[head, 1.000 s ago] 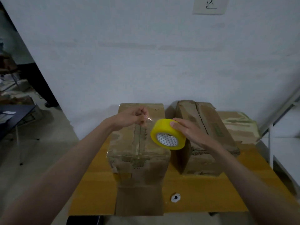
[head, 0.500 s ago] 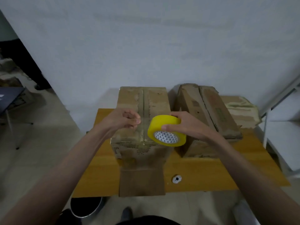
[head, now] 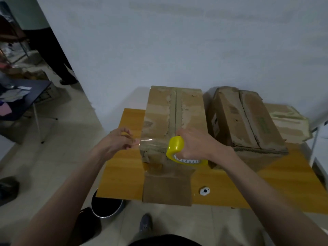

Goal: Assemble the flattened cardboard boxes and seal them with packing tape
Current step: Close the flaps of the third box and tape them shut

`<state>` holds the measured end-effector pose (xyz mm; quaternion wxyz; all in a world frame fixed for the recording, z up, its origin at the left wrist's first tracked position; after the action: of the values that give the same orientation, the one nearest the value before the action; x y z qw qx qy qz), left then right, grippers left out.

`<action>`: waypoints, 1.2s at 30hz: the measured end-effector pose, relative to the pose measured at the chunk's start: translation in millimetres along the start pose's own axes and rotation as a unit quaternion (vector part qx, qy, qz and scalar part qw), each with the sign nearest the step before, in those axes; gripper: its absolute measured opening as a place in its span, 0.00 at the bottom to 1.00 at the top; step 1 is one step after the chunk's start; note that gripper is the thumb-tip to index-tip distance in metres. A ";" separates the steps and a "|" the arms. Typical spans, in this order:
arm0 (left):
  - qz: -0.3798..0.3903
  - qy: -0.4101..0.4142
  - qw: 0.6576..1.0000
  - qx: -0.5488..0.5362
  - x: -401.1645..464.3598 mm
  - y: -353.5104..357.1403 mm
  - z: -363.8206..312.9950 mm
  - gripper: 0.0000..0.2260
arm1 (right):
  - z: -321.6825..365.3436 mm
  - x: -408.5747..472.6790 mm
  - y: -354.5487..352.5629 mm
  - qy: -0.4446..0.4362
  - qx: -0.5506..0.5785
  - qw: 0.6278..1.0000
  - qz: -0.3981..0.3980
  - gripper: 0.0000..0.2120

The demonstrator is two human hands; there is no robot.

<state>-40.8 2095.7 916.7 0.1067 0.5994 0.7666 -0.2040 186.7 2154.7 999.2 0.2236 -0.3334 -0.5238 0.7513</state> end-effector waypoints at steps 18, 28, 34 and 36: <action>-0.091 0.031 0.994 0.049 22.0 -2.8 23.6 0.18 | 40.6 34.1 -5.4 0.024 -0.125 0.992 0.025 0.12; -0.106 0.072 0.991 0.028 17.8 -5.7 17.3 0.16 | 44.4 32.0 -15.0 0.015 -0.141 0.990 0.024 0.11; -0.129 0.082 0.987 0.060 18.8 -7.7 13.5 0.18 | 46.2 35.6 -17.9 0.013 -0.145 0.989 0.029 0.12; -0.138 0.080 0.984 0.073 17.5 -7.8 14.5 0.18 | 48.6 37.2 -17.1 0.010 -0.147 0.989 0.027 0.14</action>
<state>-54.0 2103.0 898.0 -0.0282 0.5083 0.8313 -0.2230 125.6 2155.2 1016.5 0.1572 -0.3845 -0.6168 0.6686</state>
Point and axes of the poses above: each hand's wrist, its own x-axis towards the middle knuckle, its own y-axis out of the palm, z = x × y, the point moved 9 cm from there along x, towards the middle knuckle, and after that the axes turned 3 degrees about y, right-handed, at the moved point
